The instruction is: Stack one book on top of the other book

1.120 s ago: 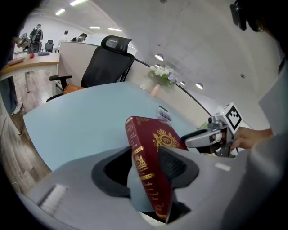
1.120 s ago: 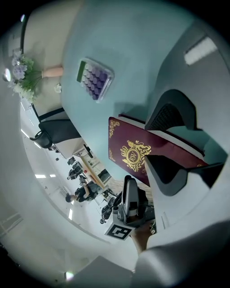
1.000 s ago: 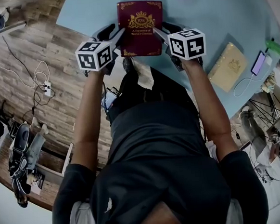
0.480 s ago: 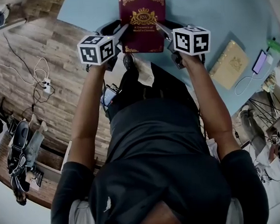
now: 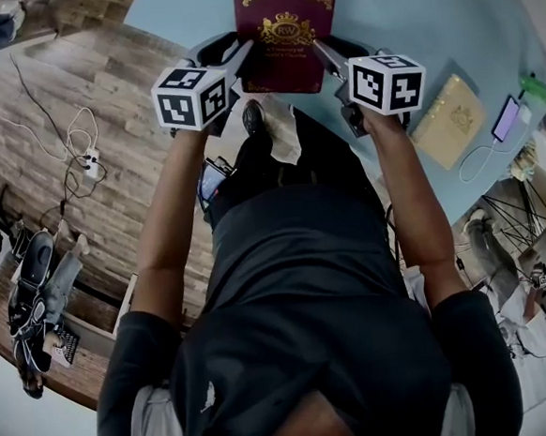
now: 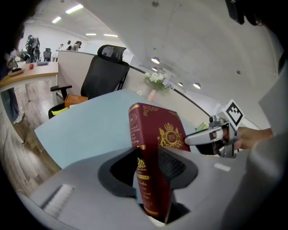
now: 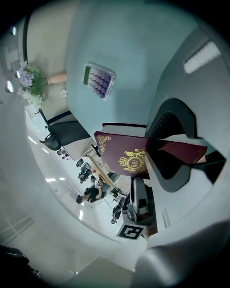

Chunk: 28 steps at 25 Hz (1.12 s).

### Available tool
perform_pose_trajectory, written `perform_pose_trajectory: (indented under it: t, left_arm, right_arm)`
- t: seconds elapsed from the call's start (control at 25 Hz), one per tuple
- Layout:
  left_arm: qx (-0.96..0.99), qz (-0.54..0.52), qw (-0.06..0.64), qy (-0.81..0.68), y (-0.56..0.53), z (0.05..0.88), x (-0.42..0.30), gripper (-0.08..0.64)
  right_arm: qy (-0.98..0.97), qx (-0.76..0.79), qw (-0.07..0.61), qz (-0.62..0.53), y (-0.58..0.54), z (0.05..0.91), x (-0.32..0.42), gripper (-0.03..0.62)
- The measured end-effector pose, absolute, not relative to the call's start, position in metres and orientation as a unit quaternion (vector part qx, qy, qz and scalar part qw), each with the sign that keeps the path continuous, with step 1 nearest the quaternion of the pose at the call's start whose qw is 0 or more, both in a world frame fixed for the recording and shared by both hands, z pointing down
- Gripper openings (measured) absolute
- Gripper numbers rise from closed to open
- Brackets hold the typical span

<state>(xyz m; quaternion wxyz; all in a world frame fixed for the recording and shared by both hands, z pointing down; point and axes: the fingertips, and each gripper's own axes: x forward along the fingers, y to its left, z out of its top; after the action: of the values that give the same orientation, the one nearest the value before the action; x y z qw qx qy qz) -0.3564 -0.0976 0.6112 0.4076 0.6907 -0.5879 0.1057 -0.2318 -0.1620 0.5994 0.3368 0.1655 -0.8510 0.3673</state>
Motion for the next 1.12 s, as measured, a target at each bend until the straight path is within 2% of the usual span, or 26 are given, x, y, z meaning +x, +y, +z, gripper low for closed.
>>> perform_pose_trajectory:
  t: [0.64,1.12]
  left_arm:
    - [0.729,0.09,0.314,-0.602,-0.072,0.527,-0.367,0.192]
    - [0.79,0.081,0.253,-0.553,-0.064,0.472,-0.328,0.192]
  right_arm:
    - [-0.882,0.227,0.272,0.312,-0.125,0.515,-0.238,0.077]
    - [-0.879,0.317,0.218,0.279,-0.094,0.46,-0.191,0.077]
